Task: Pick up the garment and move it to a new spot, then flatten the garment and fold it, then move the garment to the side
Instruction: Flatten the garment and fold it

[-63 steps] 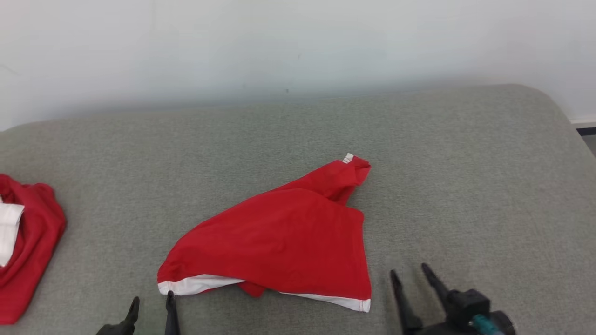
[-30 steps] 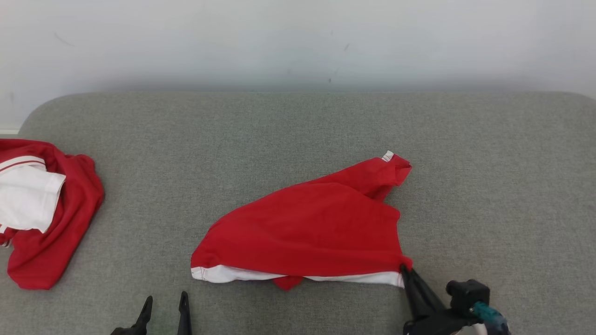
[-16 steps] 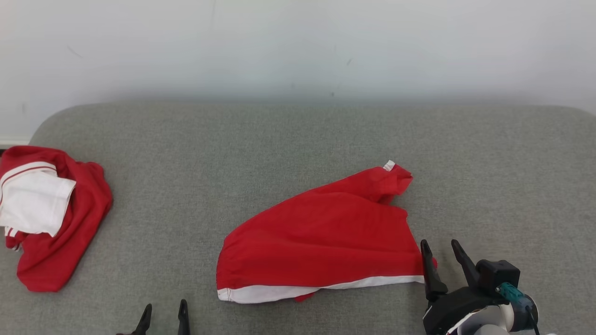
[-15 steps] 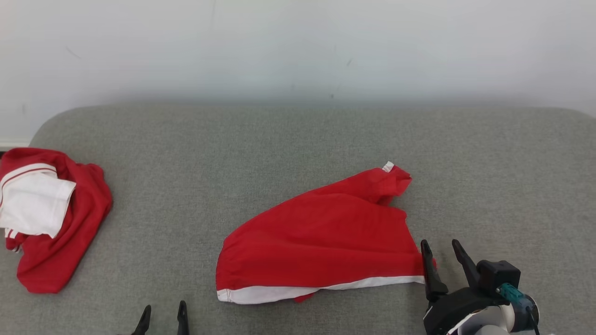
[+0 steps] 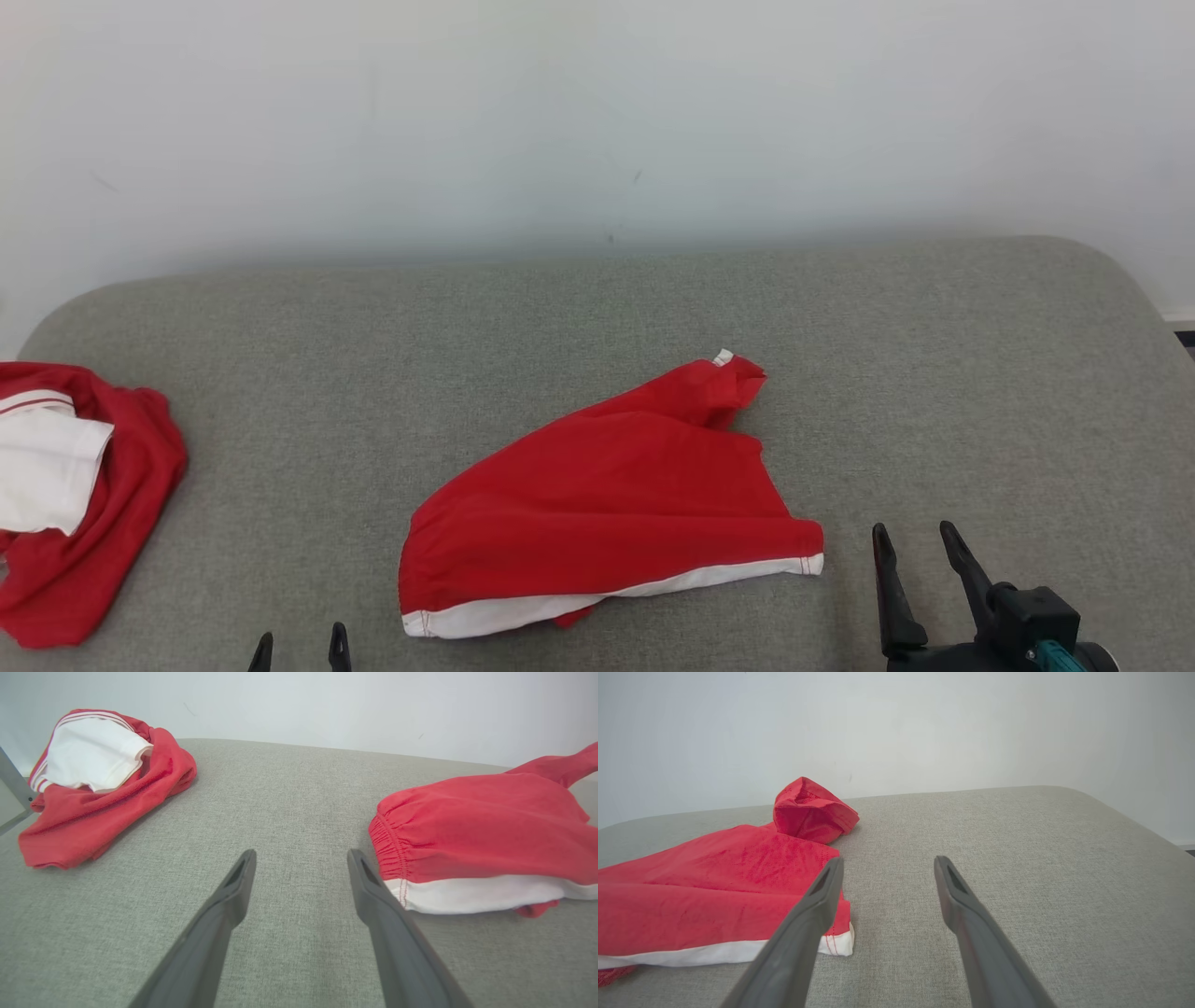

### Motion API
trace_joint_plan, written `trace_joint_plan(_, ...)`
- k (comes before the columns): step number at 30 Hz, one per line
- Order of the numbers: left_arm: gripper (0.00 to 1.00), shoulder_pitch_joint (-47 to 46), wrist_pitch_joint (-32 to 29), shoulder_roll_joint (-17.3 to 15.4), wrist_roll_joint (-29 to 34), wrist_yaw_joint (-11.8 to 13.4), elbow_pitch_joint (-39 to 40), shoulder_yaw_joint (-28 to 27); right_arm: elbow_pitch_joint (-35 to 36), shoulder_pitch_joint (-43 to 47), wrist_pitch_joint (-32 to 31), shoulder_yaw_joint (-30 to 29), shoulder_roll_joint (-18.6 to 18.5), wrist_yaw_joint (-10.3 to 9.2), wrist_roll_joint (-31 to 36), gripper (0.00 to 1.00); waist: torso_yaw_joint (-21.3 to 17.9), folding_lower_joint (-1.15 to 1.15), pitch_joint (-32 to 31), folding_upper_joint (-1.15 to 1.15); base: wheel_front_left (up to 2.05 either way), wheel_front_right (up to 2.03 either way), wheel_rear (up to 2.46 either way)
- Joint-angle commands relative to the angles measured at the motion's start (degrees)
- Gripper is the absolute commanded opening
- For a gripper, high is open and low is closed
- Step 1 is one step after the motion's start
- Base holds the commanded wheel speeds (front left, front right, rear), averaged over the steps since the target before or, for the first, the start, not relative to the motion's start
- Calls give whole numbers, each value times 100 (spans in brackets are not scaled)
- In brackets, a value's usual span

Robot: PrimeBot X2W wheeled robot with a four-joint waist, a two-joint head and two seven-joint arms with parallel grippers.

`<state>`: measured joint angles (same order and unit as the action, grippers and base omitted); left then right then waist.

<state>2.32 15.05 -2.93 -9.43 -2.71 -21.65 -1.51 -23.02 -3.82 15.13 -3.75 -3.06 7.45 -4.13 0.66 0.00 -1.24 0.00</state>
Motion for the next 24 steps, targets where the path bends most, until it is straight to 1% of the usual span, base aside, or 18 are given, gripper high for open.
trace_joint_plan(1,100,116,19,4,91,-2,75,-25,144,147,1,-16,14,7,-56,100,-89,0,-84,0,0,0,0)
trace_joint_plan(7,100,237,19,6,148,-4,167,-54,263,321,1,87,18,7,-155,100,-152,0,-158,0,0,0,0)
trace_joint_plan(18,100,389,19,6,221,-45,248,-33,235,439,1,366,18,7,-131,100,-163,0,-276,0,0,0,0)
trace_joint_plan(24,100,344,19,6,132,9,283,44,221,403,1,385,17,7,-94,100,-137,0,-207,0,0,0,0)
